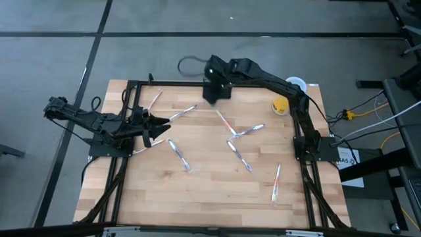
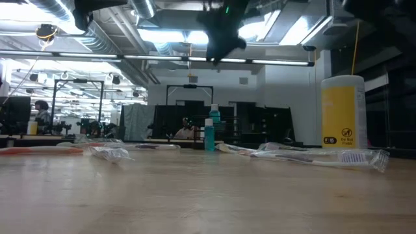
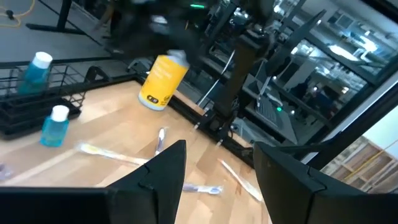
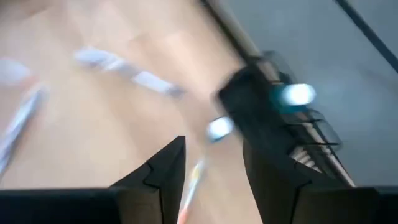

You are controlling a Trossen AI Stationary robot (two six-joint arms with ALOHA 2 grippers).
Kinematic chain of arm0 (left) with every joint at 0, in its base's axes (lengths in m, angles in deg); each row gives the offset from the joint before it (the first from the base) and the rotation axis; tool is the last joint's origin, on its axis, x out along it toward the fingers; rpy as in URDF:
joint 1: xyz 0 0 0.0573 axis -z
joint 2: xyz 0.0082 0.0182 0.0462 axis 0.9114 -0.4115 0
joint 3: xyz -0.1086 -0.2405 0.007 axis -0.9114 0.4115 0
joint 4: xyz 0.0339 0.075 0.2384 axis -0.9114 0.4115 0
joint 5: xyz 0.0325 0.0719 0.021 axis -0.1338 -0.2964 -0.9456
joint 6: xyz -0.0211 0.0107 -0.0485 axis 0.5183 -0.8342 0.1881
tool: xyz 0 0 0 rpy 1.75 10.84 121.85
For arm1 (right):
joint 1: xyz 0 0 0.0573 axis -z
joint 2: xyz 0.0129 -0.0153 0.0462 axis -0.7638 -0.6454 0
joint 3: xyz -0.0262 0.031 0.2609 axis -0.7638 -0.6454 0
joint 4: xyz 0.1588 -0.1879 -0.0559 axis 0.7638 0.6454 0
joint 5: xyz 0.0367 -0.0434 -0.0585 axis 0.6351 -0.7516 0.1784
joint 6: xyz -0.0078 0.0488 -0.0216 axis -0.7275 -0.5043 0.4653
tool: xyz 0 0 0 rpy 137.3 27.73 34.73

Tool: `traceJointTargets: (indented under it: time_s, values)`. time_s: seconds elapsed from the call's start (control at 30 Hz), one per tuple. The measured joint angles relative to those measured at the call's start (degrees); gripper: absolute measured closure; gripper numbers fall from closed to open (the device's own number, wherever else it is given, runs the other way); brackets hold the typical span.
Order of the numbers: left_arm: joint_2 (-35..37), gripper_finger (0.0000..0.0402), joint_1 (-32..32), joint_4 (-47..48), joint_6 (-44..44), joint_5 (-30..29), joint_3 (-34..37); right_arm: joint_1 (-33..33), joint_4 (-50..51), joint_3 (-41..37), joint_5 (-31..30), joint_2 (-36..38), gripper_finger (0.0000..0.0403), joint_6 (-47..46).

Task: Pick & Place toothbrushing station
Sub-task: Put the mouthwash into the black wire organizer bin

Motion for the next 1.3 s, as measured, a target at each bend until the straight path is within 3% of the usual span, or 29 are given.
traceJointTargets:
  time_s: [0.13, 0.4, 0.5, 0.87, 1.3]
  values:
    - [2.3, 0.0217, 0.0, 7.1, 2.2, 0.2, 0.0, -4.3, 3.5, 0.0, 0.6, 1.0, 0.0241, 4.4]
    - [3.7, 0.0217, -0.1, 8.0, 4.4, -2.3, 0.0, 0.2, -0.5, 0.0, 4.3, -5.5, 0.0241, -15.9]
    - [3.7, 0.0217, -0.1, 7.0, 4.5, -2.2, 0.0, 0.9, 0.0, 0.0, 3.7, -7.8, 0.0241, -18.9]
    - [3.7, 0.0217, -0.1, 5.5, 5.3, -0.2, 0.0, 1.3, 1.9, 0.0, -2.2, -10.3, 0.0241, -13.8]
    - [3.7, 0.0217, -0.1, 1.1, 4.0, 2.5, 0.0, 4.5, 0.2, 0.0, 3.8, -13.1, 0.0241, -14.1]
